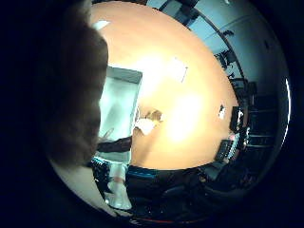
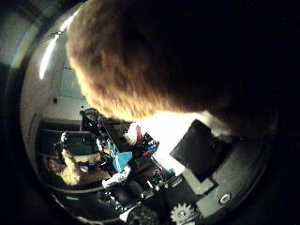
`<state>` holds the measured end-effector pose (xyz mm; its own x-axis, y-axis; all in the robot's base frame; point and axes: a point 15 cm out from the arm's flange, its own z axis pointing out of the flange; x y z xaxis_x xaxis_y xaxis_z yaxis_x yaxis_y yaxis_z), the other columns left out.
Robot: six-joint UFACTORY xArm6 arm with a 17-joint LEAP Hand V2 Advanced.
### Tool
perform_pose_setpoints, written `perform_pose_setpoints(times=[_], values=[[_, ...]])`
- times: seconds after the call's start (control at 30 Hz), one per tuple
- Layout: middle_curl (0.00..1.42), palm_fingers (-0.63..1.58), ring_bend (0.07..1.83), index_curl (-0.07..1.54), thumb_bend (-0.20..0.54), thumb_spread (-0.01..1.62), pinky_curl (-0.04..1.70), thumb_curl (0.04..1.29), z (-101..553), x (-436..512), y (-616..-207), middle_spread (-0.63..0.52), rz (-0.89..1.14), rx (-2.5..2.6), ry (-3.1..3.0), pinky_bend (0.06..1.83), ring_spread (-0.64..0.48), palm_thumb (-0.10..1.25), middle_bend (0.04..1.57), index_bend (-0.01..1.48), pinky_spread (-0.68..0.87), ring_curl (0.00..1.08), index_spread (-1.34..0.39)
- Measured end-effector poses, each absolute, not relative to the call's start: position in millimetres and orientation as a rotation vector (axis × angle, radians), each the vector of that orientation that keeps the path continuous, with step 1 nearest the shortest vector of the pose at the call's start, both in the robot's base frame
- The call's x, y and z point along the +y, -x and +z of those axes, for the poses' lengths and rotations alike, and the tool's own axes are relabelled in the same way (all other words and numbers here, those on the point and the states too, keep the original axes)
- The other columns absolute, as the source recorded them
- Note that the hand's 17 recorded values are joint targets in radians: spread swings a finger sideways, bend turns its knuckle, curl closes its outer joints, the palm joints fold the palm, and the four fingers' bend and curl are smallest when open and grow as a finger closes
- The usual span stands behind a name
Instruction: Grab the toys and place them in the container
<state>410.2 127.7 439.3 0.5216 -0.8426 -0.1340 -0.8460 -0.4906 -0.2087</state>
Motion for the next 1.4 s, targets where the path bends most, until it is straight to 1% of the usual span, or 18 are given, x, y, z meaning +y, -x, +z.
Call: perform_pose_setpoints(times=[0.03, 0.1, 0.2, 0.3, 0.47, 0.63, 0.87, 1.07, 1.2, 1.4], values=[[0.66, 0.35, 1.19, 0.7, -0.03, 1.12, 0.79, 0.32, 438.3, 125.5, -409.3, -0.24, 0.023, 1.425, 2.524, 0.85, -0.24, 0.69, 0.93, 0.34, -0.33, 0.57, -0.45], [0.63, 0.3, 1.14, 0.65, -0.03, 1.09, 0.77, 0.32, 435.0, 118.4, -408.2, -0.23, 0.029, 1.422, 2.545, 0.77, -0.23, 0.65, 0.88, 0.32, -0.2, 0.55, -0.47], [0.59, 0.21, 1.05, 0.6, -0.032, 1.07, 0.75, 0.31, 429.5, 109.3, -406.5, -0.2, 0.043, 1.428, 2.573, 0.73, -0.2, 0.6, 0.8, 0.3, -0.01, 0.52, -0.46], [0.55, 0.22, 0.97, 0.53, -0.03, 1.05, 0.69, 0.3, 426.4, 103.5, -403.5, -0.18, 0.056, 1.425, 2.598, 0.67, -0.16, 0.56, 0.72, 0.26, 0.17, 0.47, -0.45], [0.49, 0.23, 0.88, 0.47, -0.027, 1.04, 0.62, 0.29, 422.4, 96.7, -398.2, -0.16, 0.072, 1.416, 2.641, 0.6, -0.12, 0.52, 0.63, 0.23, 0.32, 0.42, -0.43], [0.46, 0.27, 0.82, 0.43, -0.026, 1.03, 0.55, 0.29, 420.9, 62.7, -404.3, -0.15, 0.022, 1.441, 2.671, 0.53, -0.11, 0.51, 0.57, 0.19, 0.37, 0.39, -0.43], [0.44, 0.29, 0.76, 0.39, -0.025, 1.02, 0.49, 0.29, 409.2, -26.3, -412.7, -0.15, -0.014, 1.568, 2.679, 0.49, -0.1, 0.51, 0.53, 0.18, 0.37, 0.35, -0.42], [0.42, 0.28, 0.7, 0.36, -0.02, 1.04, 0.44, 0.3, 386.6, -97.7, -412.7, -0.14, 0.002, 1.694, 2.703, 0.47, -0.09, 0.57, 0.48, 0.18, 0.35, 0.32, -0.41], [0.41, 0.28, 0.65, 0.35, -0.021, 1.04, 0.41, 0.3, 375.1, -129.6, -426.0, -0.13, -0.068, 1.743, 2.693, 0.47, -0.08, 0.59, 0.46, 0.17, 0.34, 0.3, -0.4], [0.4, 0.27, 0.59, 0.33, -0.022, 1.04, 0.37, 0.31, 312.9, -152.7, -427.3, -0.12, -0.069, 1.782, 2.718, 0.47, -0.05, 0.62, 0.43, 0.17, 0.33, 0.28, -0.39]])
